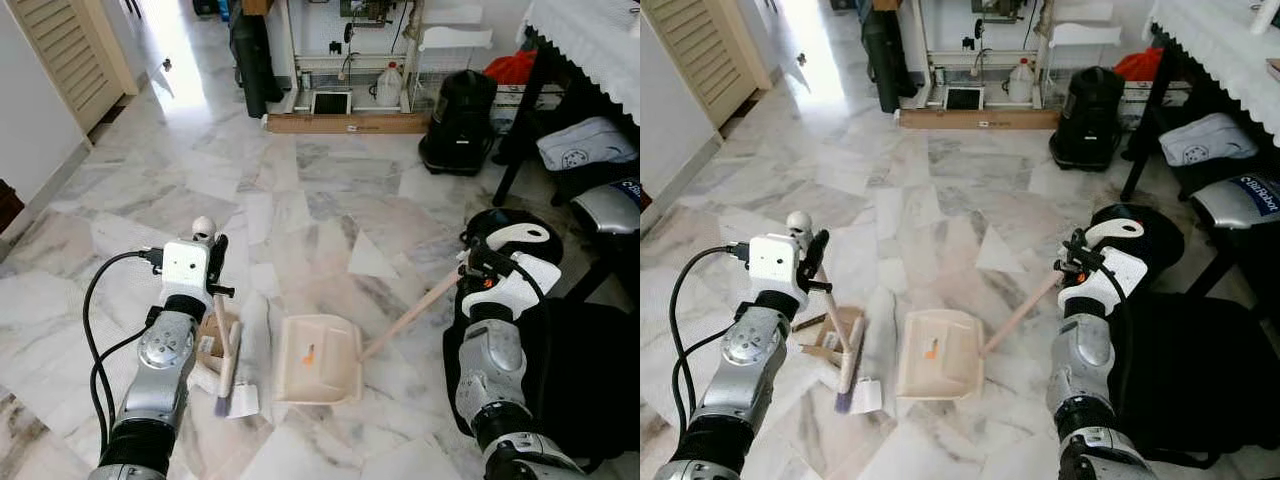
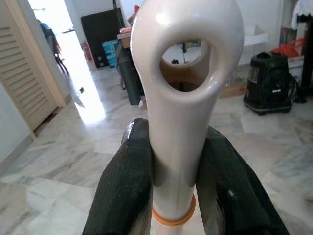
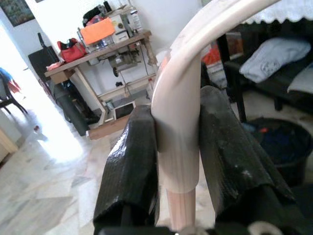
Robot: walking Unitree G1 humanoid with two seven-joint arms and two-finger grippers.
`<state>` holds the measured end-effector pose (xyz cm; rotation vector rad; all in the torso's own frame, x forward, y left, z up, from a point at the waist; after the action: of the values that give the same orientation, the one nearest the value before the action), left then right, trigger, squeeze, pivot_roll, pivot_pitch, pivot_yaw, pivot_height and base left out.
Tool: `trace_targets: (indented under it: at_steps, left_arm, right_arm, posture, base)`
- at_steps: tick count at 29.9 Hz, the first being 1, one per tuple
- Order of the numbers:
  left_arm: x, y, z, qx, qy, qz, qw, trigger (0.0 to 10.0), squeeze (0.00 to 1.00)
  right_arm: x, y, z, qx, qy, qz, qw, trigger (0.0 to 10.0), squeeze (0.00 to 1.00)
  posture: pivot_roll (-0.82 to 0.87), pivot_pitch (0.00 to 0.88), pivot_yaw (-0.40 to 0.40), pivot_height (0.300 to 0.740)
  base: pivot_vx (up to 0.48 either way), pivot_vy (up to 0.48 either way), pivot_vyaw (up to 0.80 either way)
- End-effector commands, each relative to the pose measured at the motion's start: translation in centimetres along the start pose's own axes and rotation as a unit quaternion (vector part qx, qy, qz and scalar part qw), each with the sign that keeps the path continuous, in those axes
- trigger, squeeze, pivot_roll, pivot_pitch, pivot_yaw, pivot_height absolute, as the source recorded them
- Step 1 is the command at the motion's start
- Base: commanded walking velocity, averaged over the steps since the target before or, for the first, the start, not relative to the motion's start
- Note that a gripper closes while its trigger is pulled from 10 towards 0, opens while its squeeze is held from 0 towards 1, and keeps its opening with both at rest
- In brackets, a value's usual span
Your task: Sweep floor
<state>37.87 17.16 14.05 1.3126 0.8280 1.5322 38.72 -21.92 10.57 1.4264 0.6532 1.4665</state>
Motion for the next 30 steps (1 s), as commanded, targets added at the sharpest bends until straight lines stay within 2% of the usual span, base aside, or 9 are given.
trace_targets:
  at_steps: [1, 8, 15, 30]
  left_arm:
    - [0.5, 1.7, 0.5, -0.035, 0.013, 0.000, 0.999, 10.0, 0.00]
    - [-0.2, 1.7, 0.5, -0.038, 0.010, -0.024, 0.999, 10.0, 0.00]
    - [-0.8, 1.9, 0.3, -0.042, 0.001, -0.028, 0.999, 10.0, 0.00]
    - [-0.7, 1.8, 0.3, -0.044, 0.001, -0.025, 0.999, 10.0, 0.00]
  right_arm:
    - [0.5, 1.7, 0.5, -0.033, 0.013, -0.006, 0.999, 10.0, 0.00]
    - [1.2, 2.5, 0.1, -0.043, 0.042, -0.045, 0.997, 10.0, 0.00]
    - [1.0, 2.2, -0.6, -0.040, 0.038, -0.053, 0.997, 10.0, 0.00]
    - [1.0, 2.0, -0.9, -0.036, 0.029, -0.057, 0.997, 10.0, 0.00]
  posture:
    - [0.03, 0.000, 0.022, 0.740]
    - [0.01, 0.000, 0.016, 0.740]
    - [0.01, 0.000, 0.026, 0.740]
    - [0.02, 0.000, 0.035, 0.740]
  base:
    - [0.000, 0.000, 0.00]
    - [0.000, 0.000, 0.00]
    - [0.000, 0.000, 0.00]
    - [0.000, 0.000, 0.74]
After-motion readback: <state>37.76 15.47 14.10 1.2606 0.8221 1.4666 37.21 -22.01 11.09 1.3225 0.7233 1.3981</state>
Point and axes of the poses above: a point about 5 cm out from each wrist's last joint towards the gripper, its own z axis pointing out of the wrist towards the gripper, its own y axis along the axis of the wrist's last joint, x = y × z, the point moved 6 cm from there along z, pointing out of the wrist towards the gripper, and after that the axes turned 12 degrees about z, right-handed, at the moved point
